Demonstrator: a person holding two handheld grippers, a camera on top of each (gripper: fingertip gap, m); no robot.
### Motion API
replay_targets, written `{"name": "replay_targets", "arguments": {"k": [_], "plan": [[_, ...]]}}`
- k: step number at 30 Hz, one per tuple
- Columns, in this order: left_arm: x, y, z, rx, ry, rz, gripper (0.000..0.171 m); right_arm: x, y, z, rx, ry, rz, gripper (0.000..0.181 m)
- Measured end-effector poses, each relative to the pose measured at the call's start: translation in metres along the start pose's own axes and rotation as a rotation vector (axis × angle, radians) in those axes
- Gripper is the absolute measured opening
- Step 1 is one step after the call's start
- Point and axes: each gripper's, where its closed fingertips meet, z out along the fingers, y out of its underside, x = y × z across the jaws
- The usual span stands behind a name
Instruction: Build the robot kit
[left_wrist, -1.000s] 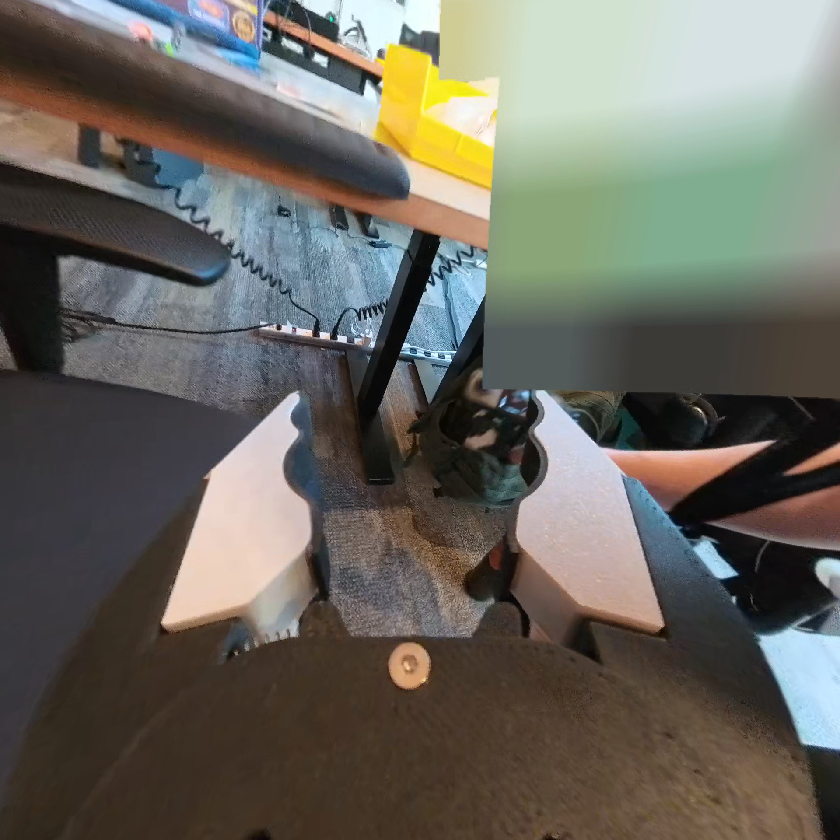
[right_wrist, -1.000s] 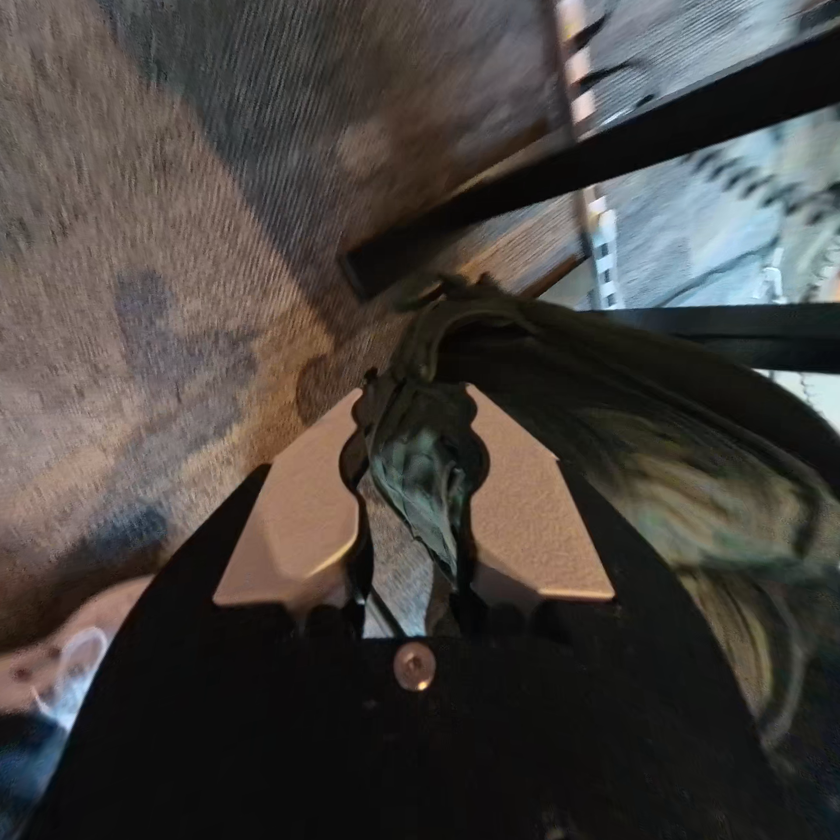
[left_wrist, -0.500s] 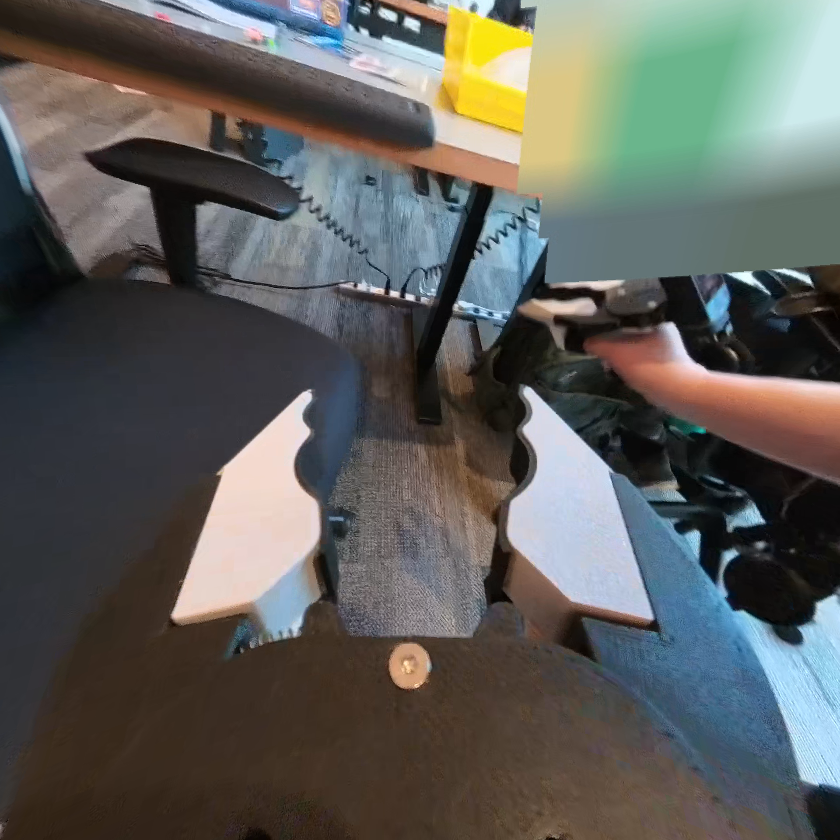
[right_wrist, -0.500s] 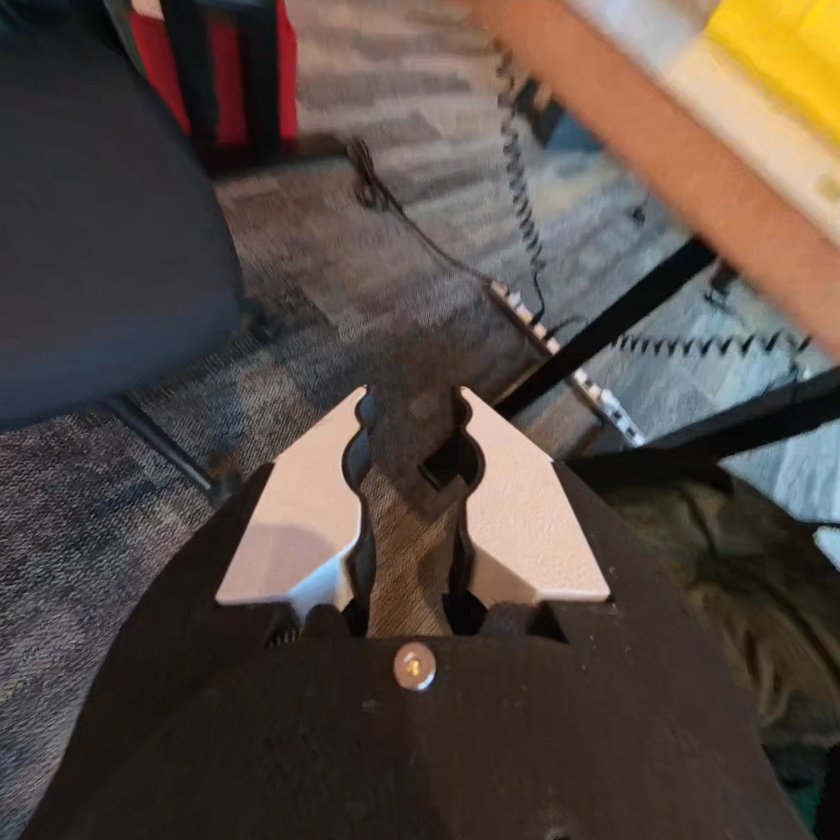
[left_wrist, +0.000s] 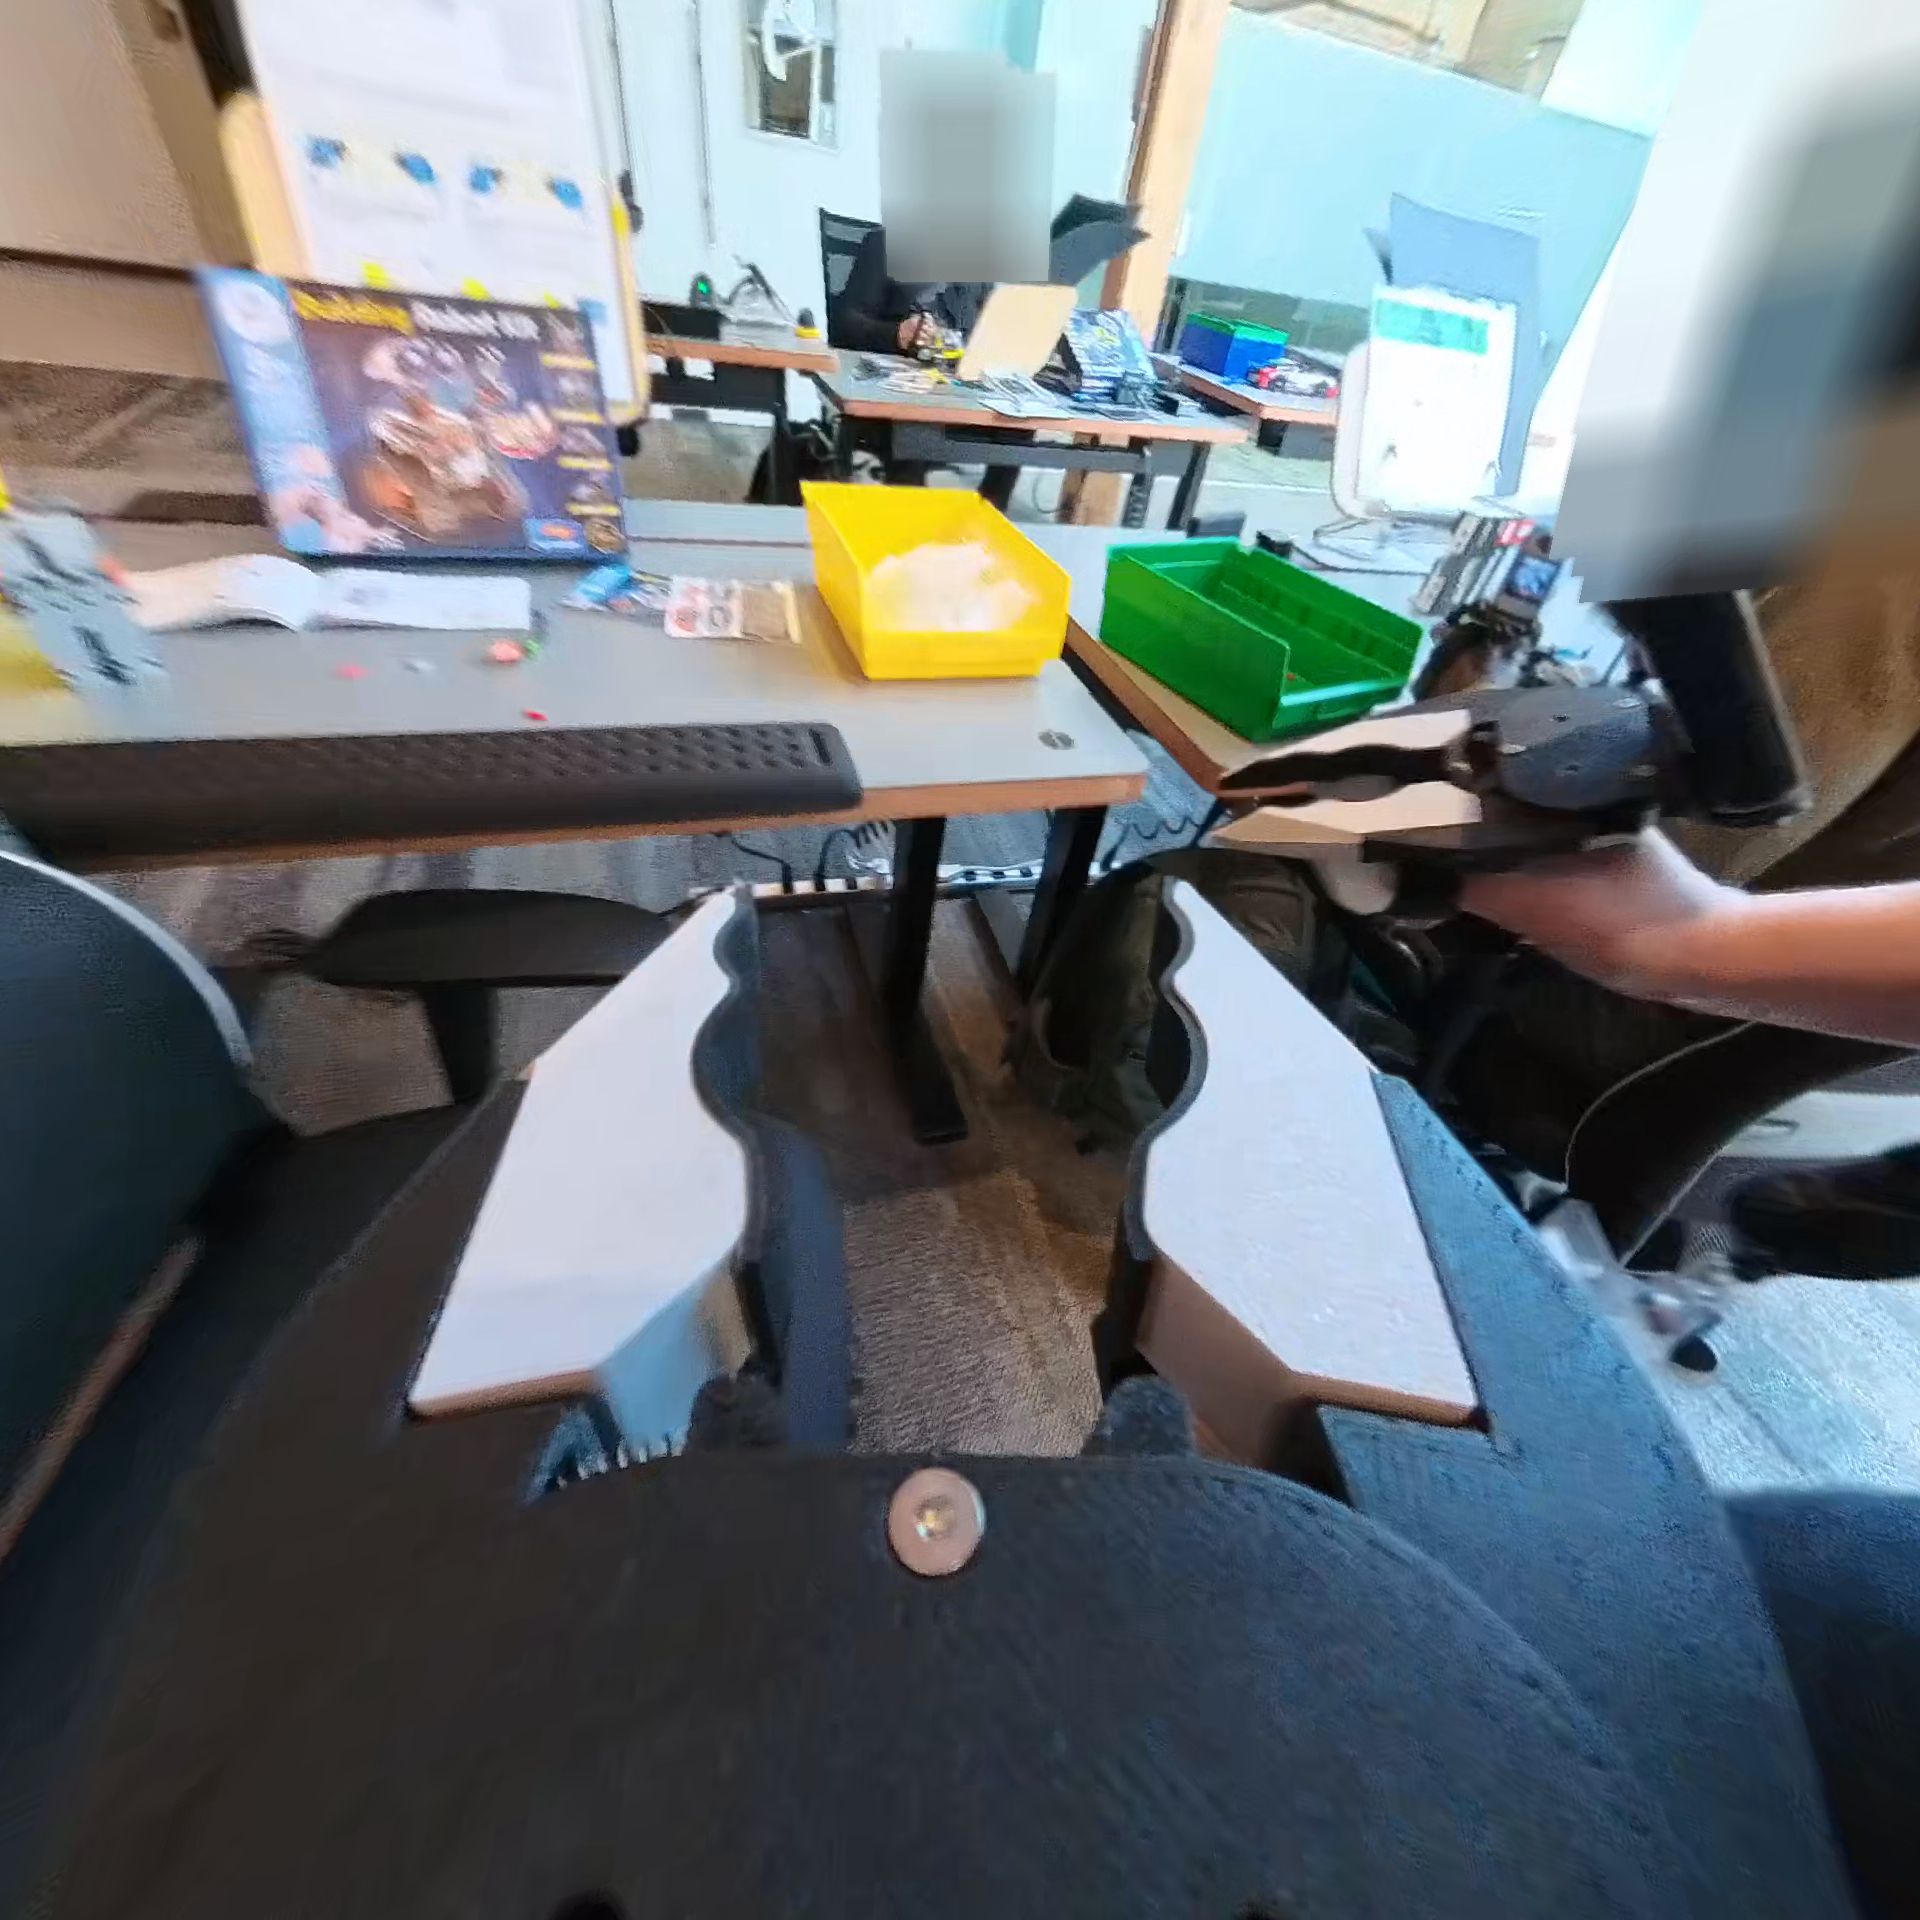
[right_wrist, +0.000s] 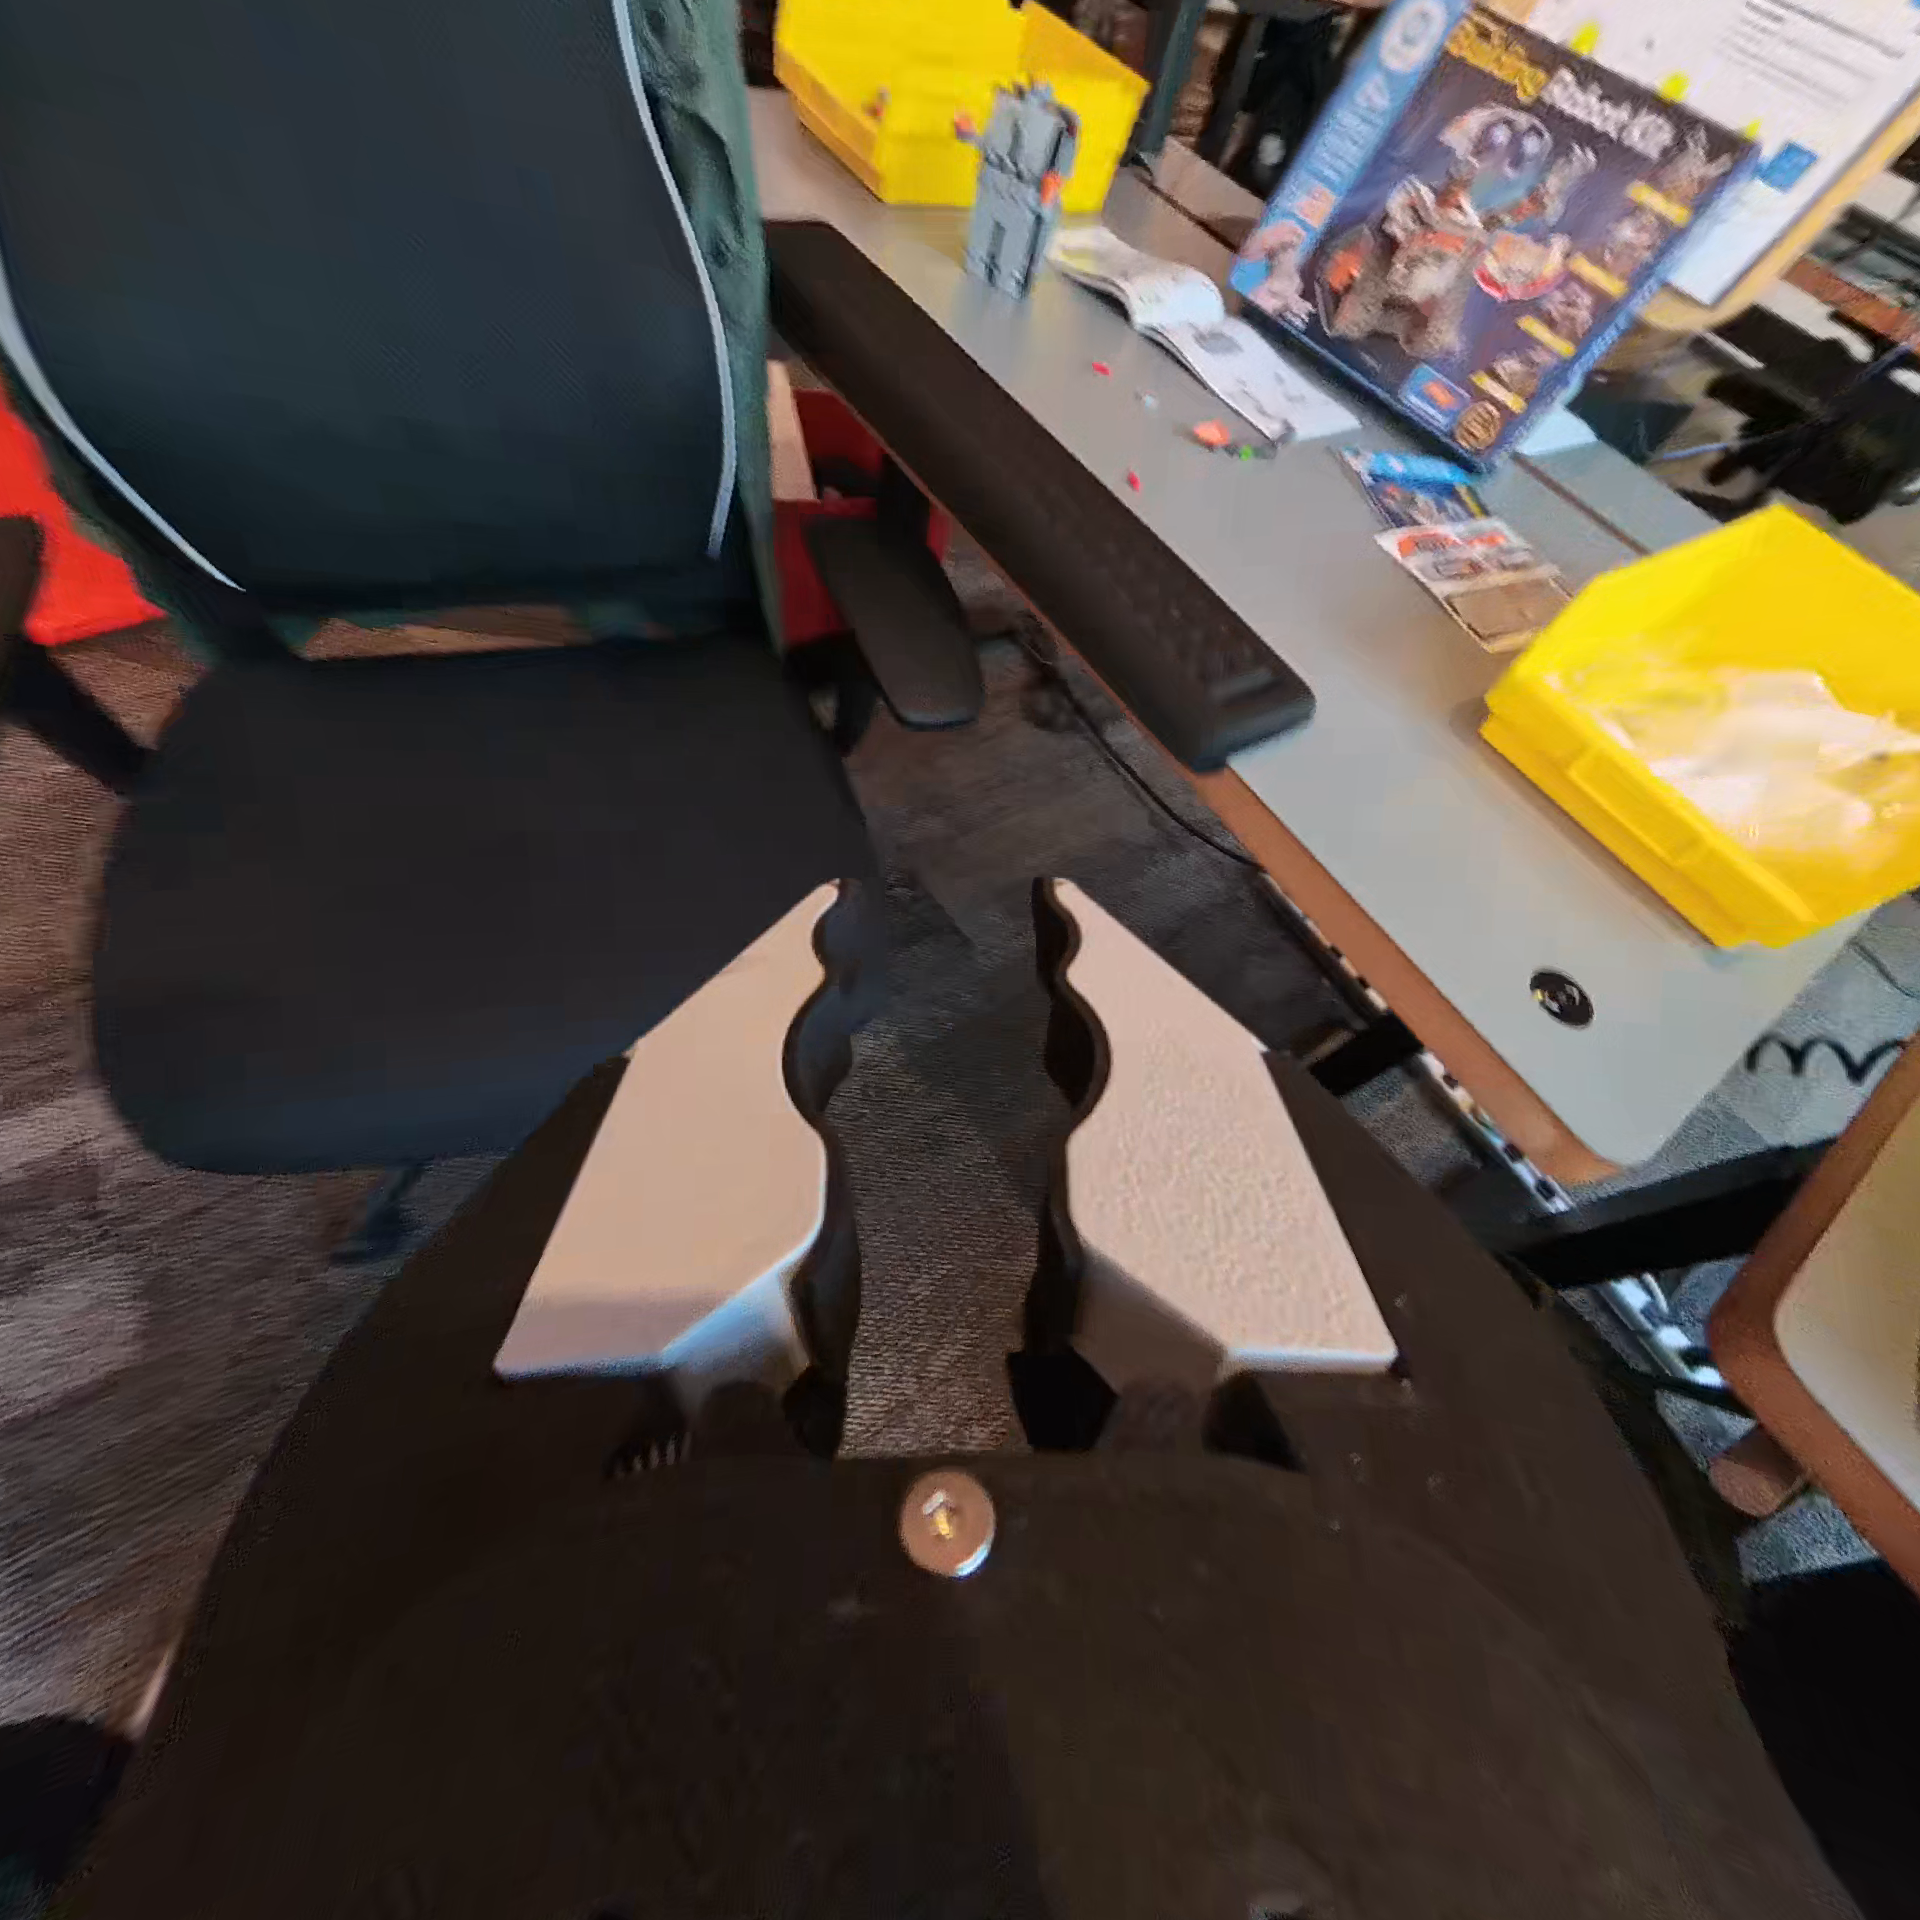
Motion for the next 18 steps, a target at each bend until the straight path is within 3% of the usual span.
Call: {"name": "replay_targets", "arguments": {"k": [2,5,7,10,12,13,15,18], "plan": [[-0.021,-0.04,-0.041,-0.021,-0.042,-0.005,0.076,-0.021,-0.048,-0.01,0.013,-0.077,-0.013,0.036],[-0.067,-0.082,-0.11,-0.053,-0.203,-0.016,0.079,-0.063,-0.122,0.004,0.073,-0.268,-0.006,0.043],[-0.093,-0.108,-0.16,0.004,-0.325,-0.022,0.079,-0.108,-0.174,0.018,0.146,-0.464,-0.076,0.044],[-0.138,-0.14,-0.24,0.144,-0.583,0.02,0.078,-0.163,-0.245,0.052,0.256,-0.52,-0.224,0.062],[-0.159,-0.165,-0.284,0.274,-0.659,-0.007,0.078,-0.211,-0.302,0.069,0.311,-0.594,-0.18,0.065],[-0.168,-0.171,-0.299,0.276,-0.651,-0.028,0.079,-0.235,-0.33,0.076,0.333,-0.633,-0.149,0.064],[-0.192,-0.169,-0.33,0.144,-0.656,-0.033,0.082,-0.28,-0.382,0.098,0.391,-0.659,-0.15,0.063],[-0.245,-0.16,-0.395,0.009,-0.75,0.069,0.089,-0.319,-0.456,0.139,0.536,-0.528,-0.158,0.05]]}}
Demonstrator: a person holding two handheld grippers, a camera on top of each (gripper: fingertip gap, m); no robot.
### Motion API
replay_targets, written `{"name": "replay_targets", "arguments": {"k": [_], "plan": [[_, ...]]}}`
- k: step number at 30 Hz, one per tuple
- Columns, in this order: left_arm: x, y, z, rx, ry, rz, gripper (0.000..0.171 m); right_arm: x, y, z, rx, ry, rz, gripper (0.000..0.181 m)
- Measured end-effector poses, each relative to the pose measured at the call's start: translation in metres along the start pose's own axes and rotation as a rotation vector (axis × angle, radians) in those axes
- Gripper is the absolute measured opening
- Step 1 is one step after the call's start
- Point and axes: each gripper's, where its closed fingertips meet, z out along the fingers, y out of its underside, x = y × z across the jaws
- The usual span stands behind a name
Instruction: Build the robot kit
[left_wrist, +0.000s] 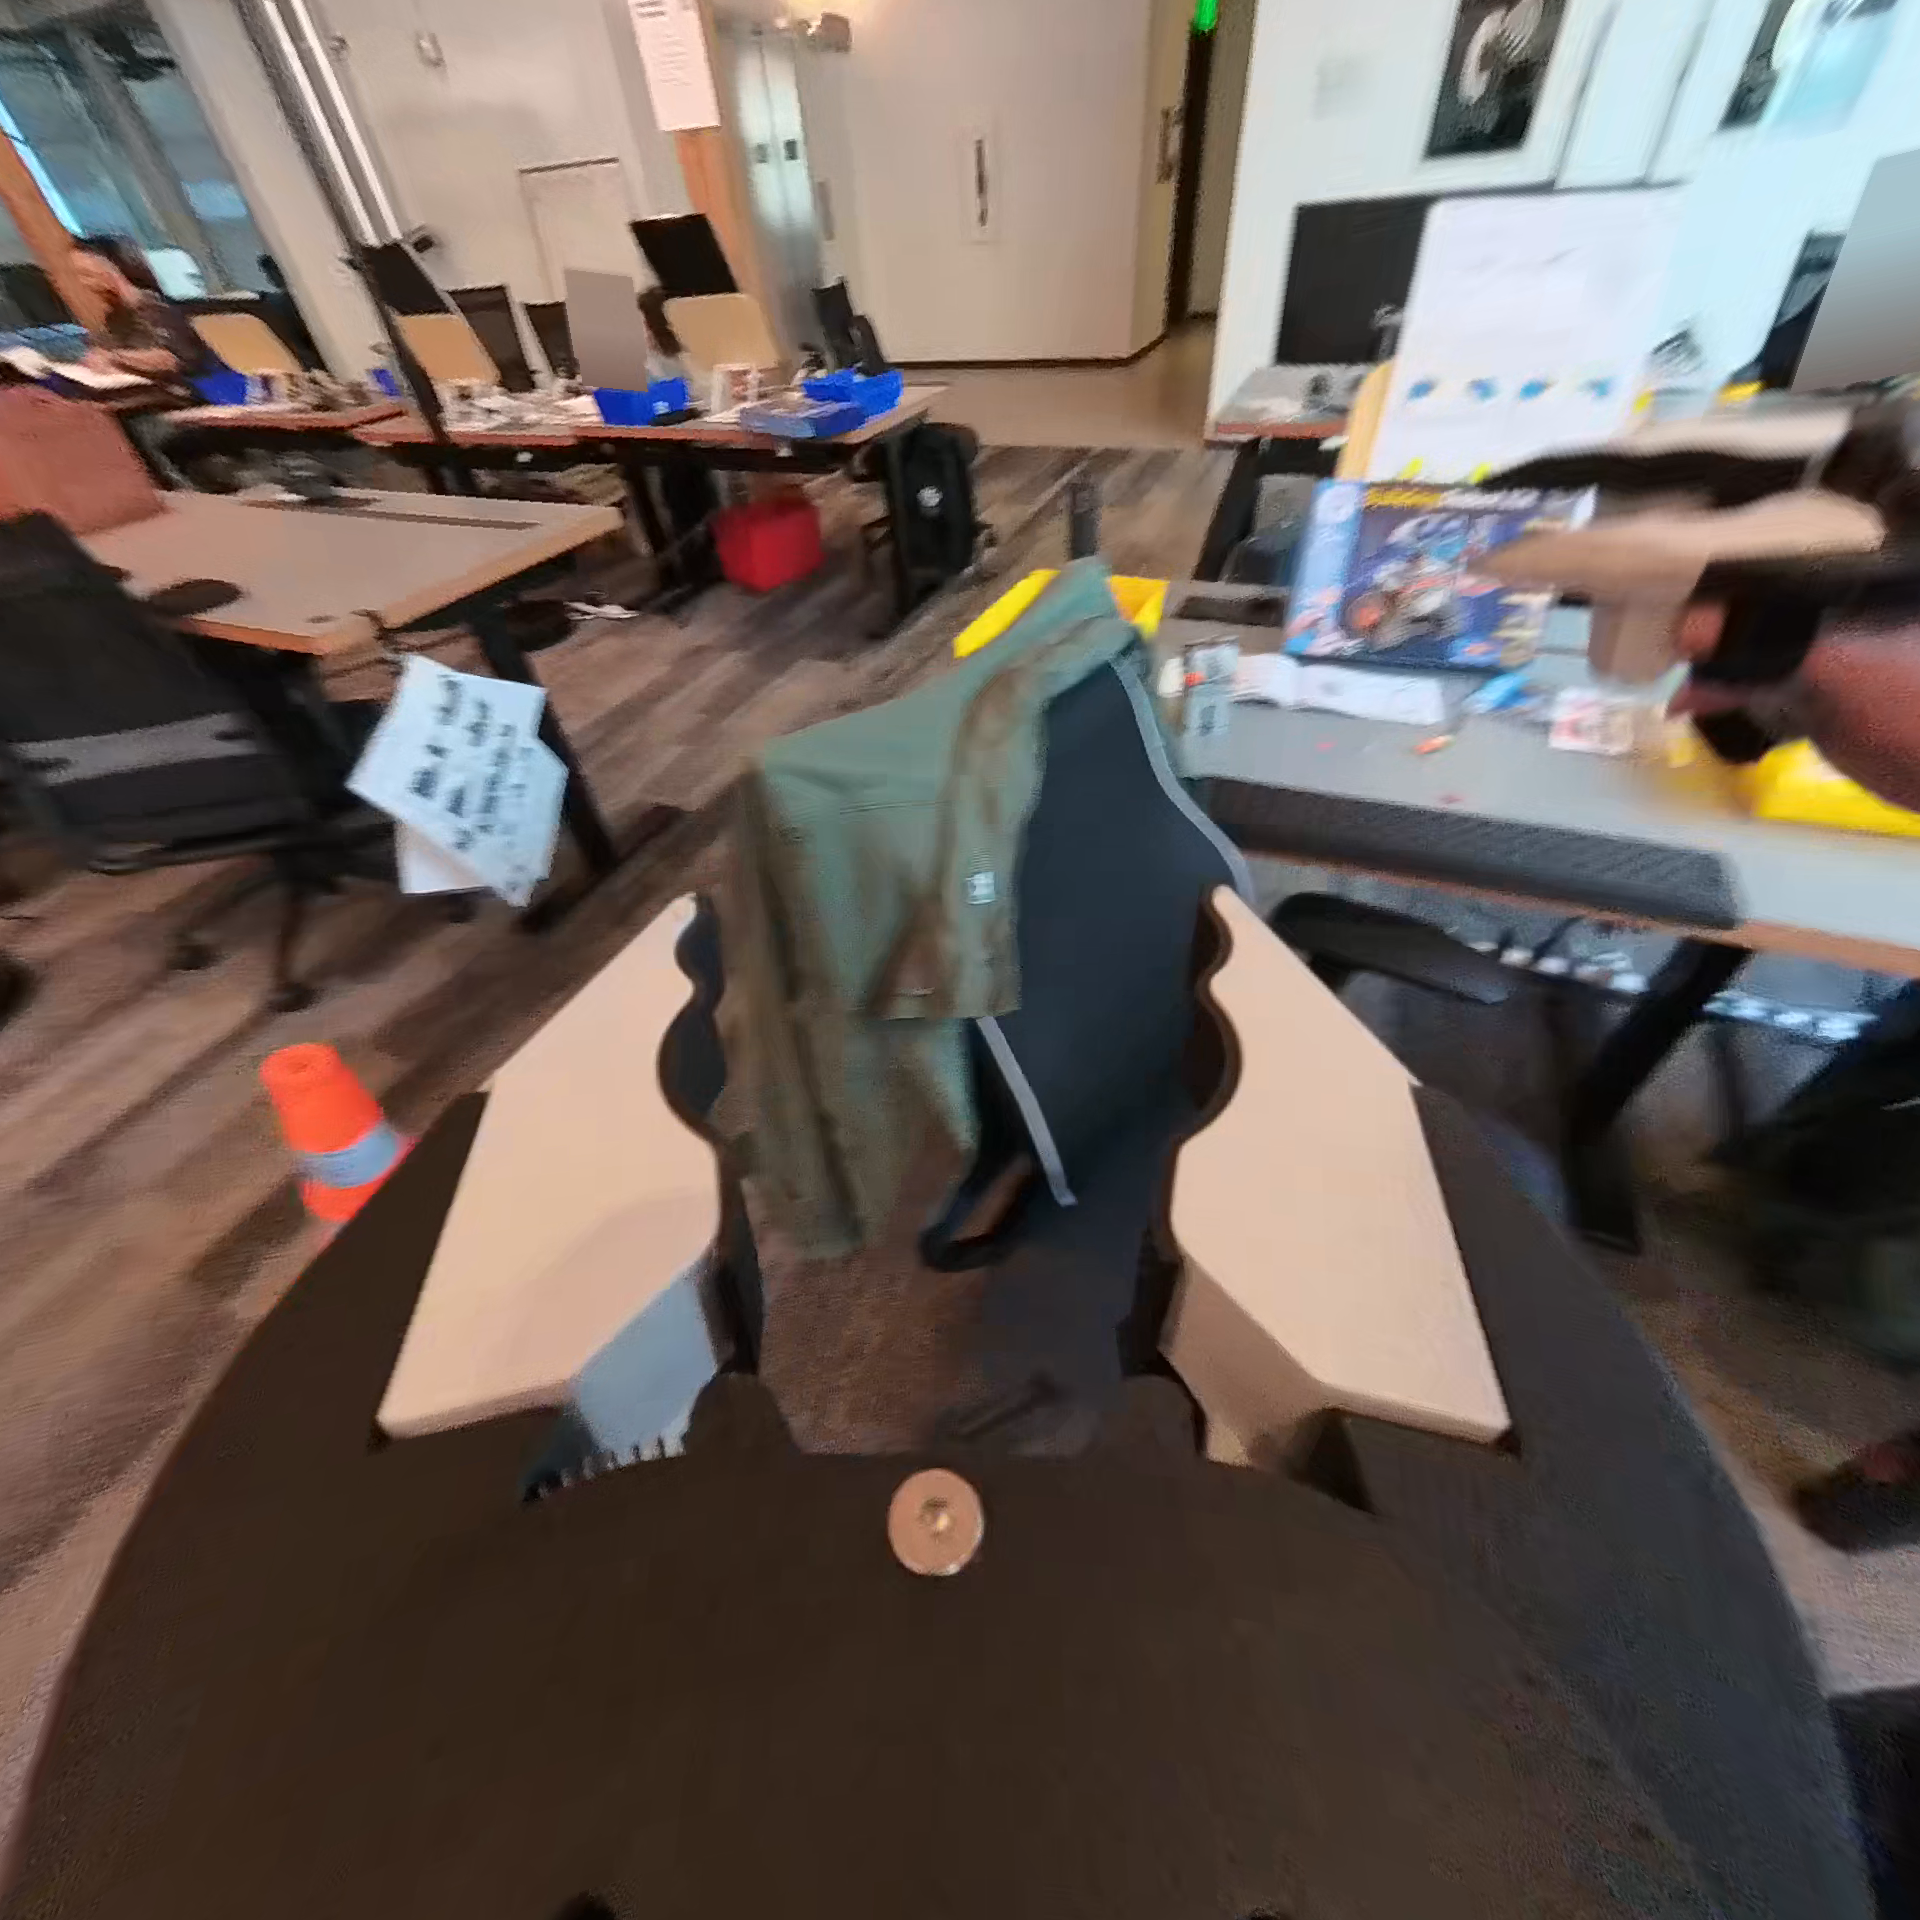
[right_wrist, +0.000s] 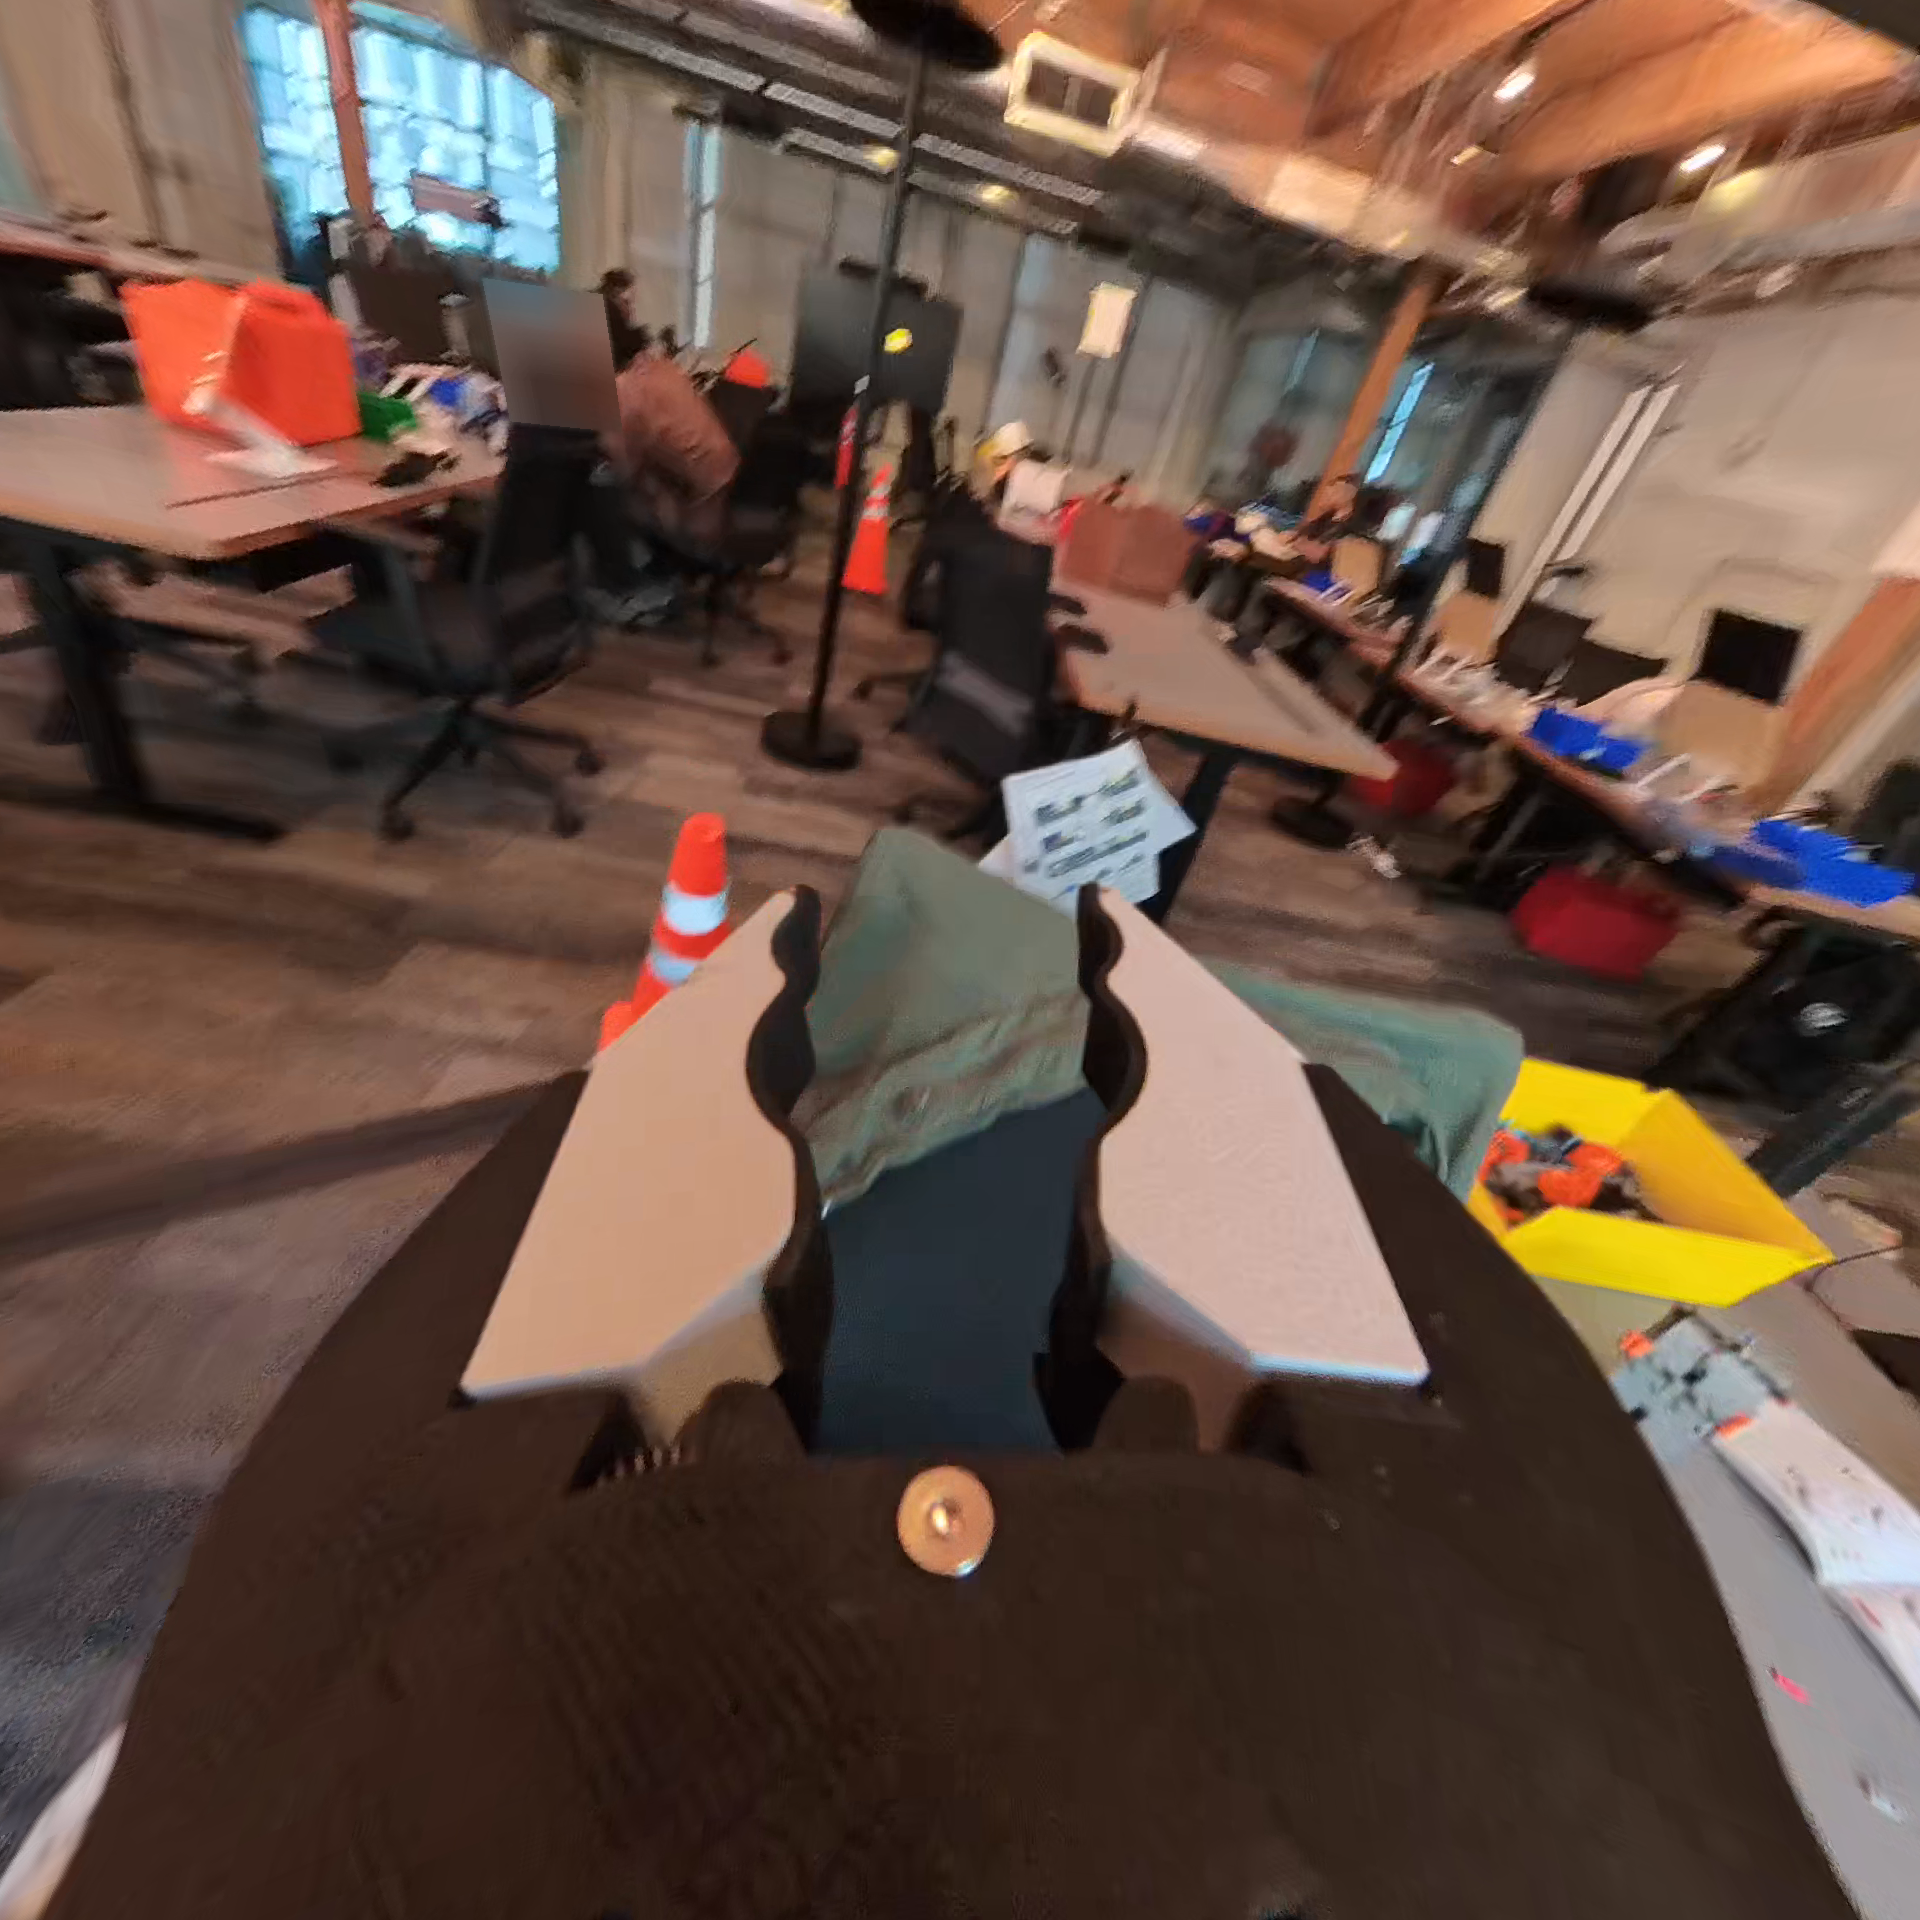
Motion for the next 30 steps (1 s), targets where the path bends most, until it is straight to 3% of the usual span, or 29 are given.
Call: {"name": "replay_targets", "arguments": {"k": [4,6,11,13,17,19,22,25,27,30], "plan": [[-0.098,-0.002,-0.006,0.082,0.075,-0.048,0.08,-0.027,-0.011,0.086,0.053,0.091,0.106,0.035],[-0.143,0.002,-0.002,-0.002,0.143,-0.099,0.08,-0.058,-0.02,0.124,0.065,0.037,0.171,0.028],[-0.251,-0.012,0.015,-0.057,0.177,-0.003,0.076,-0.056,-0.048,0.193,0.051,0.186,-0.058,0.009],[-0.289,-0.007,0.037,-0.114,0.168,-0.01,0.078,-0.036,-0.039,0.224,-0.094,0.244,-0.133,0.011],[-0.349,0.018,0.105,-0.244,0.148,-0.091,0.074,0.013,-0.016,0.277,-0.331,0.328,-0.148,0.036],[-0.373,0.033,0.146,-0.311,0.167,-0.134,0.066,0.037,-0.015,0.302,-0.327,0.355,-0.151,0.035],[-0.414,0.042,0.213,-0.296,0.18,-0.121,0.07,0.075,-0.001,0.349,-0.322,0.351,-0.1,0.017],[-0.462,0.055,0.282,-0.296,0.184,-0.064,0.071,0.133,0.026,0.406,-0.311,0.426,-0.076,0.016],[-0.494,0.068,0.319,-0.363,0.199,-0.05,0.073,0.171,0.045,0.453,-0.302,0.467,-0.016,0.016],[-0.54,0.074,0.363,-0.387,0.218,-0.056,0.072,0.213,0.058,0.541,-0.247,0.416,0.119,0.019]]}}
